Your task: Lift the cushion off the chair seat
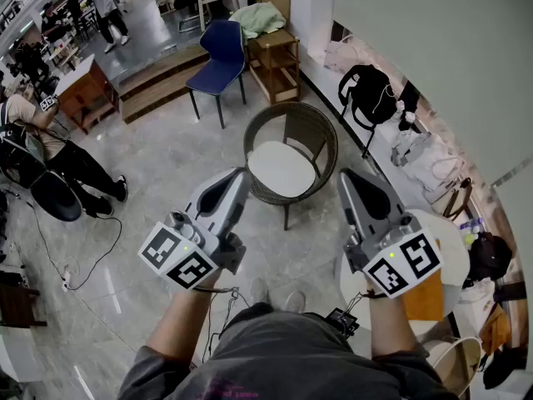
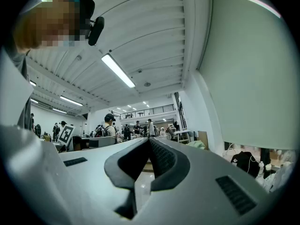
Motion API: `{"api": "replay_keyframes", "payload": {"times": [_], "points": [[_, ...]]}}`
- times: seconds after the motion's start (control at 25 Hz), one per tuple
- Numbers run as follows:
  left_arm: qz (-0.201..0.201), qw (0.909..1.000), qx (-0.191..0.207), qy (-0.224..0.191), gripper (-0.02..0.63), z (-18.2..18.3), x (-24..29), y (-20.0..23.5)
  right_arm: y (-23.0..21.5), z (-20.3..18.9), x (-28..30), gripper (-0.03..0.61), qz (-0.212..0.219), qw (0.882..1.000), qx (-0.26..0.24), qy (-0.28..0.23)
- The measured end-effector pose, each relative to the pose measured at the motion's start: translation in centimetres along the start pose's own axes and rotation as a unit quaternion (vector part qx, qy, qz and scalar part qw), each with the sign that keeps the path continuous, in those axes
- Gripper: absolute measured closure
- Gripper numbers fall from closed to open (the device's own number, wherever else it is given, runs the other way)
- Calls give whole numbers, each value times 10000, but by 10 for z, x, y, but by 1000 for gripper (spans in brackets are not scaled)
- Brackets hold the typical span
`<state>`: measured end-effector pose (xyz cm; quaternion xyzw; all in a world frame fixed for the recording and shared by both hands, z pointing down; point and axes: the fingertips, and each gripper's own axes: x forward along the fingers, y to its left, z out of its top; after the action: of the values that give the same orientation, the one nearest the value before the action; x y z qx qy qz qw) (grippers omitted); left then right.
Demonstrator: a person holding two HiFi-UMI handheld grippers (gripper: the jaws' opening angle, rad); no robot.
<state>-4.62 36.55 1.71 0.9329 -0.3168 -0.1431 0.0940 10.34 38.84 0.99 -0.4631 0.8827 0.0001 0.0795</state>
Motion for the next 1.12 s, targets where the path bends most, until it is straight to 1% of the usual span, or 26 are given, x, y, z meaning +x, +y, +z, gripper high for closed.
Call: {"api": "replay_keyframes", "payload": {"times": [0.24,0.48,0.88,1.12], "points": [[4,10000,10,-5,604,0,5,0,-5,0,0,566,9,10000,20,-9],[-5,10000,23,-13,604,0,1,-6,-3,1,-5,566,-61,10000,49,-39],[13,10000,10,-26,604,-4,-4,-12,1,0,-14,566,-52,10000,49,-46],[69,10000,-4,-22,604,-11,5,-20,-10,-2,-24,566,-13,10000,94,-8]]}}
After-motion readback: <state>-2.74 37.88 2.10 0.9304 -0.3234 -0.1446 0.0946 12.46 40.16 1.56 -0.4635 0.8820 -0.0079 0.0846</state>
